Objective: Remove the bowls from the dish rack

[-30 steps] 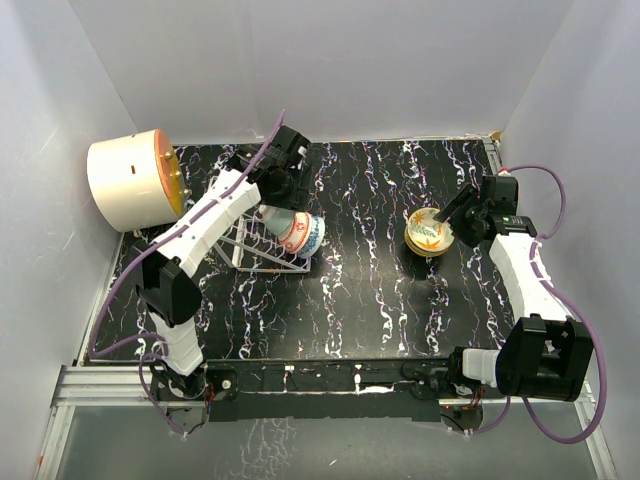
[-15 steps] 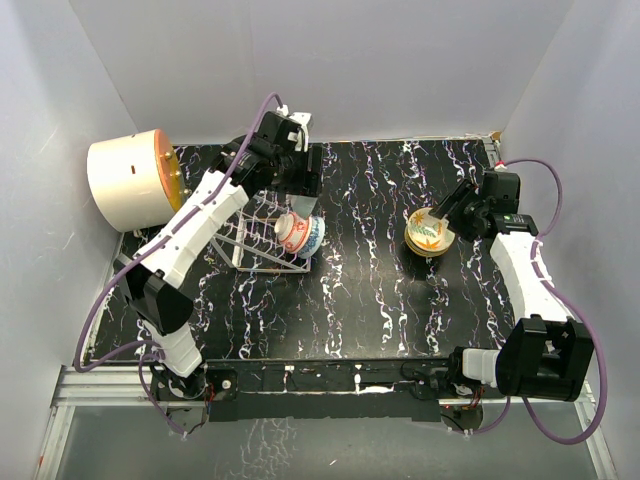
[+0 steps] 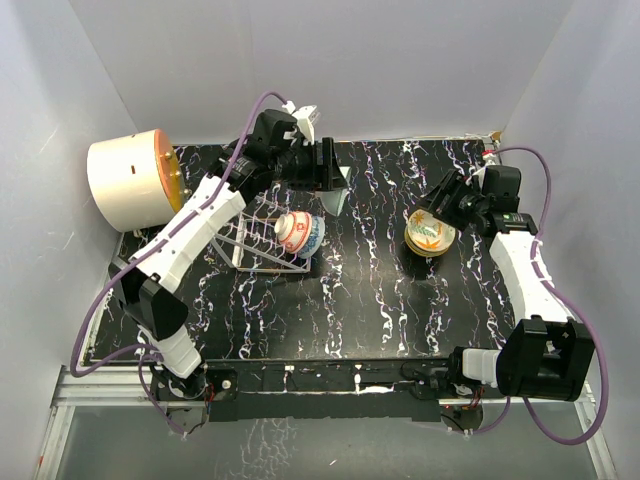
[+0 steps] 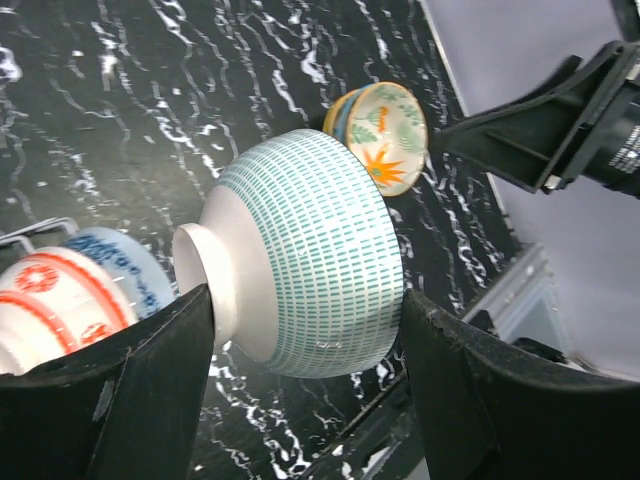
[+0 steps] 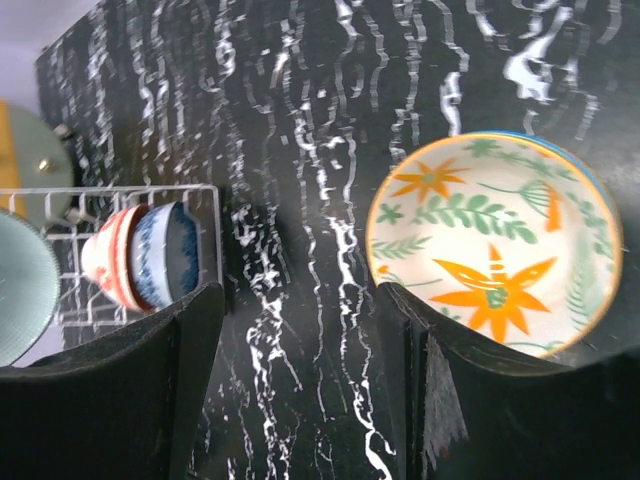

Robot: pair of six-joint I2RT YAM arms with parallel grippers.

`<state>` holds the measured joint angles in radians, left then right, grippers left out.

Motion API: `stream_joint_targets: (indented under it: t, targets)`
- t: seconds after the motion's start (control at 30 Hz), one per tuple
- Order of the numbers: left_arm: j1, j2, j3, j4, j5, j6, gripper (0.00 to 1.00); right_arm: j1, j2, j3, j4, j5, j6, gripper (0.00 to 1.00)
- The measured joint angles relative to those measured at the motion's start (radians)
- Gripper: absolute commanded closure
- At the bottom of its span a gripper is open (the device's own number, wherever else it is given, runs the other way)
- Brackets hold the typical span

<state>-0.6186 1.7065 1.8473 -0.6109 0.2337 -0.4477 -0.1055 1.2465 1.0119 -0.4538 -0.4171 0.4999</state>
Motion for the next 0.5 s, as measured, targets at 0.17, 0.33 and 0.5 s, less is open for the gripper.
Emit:
stream_joint_targets:
  t: [0.17,0.33,0.5]
  targets:
    - [0.000,-0.005,-0.055,0.093,0.093,-0.060,0.68,0.014,0.002,0.004,0.051,-0.122,-0.008,0.32]
    - [0.000,-0.005,-0.103,0.192,0.186,-0.125,0.68,0.033,0.030,0.039,0.098,-0.248,-0.009,0.32]
    - [0.000,-0.005,-0.142,0.253,0.239,-0.180,0.68,0.073,0.042,0.051,0.148,-0.331,-0.011,0.32]
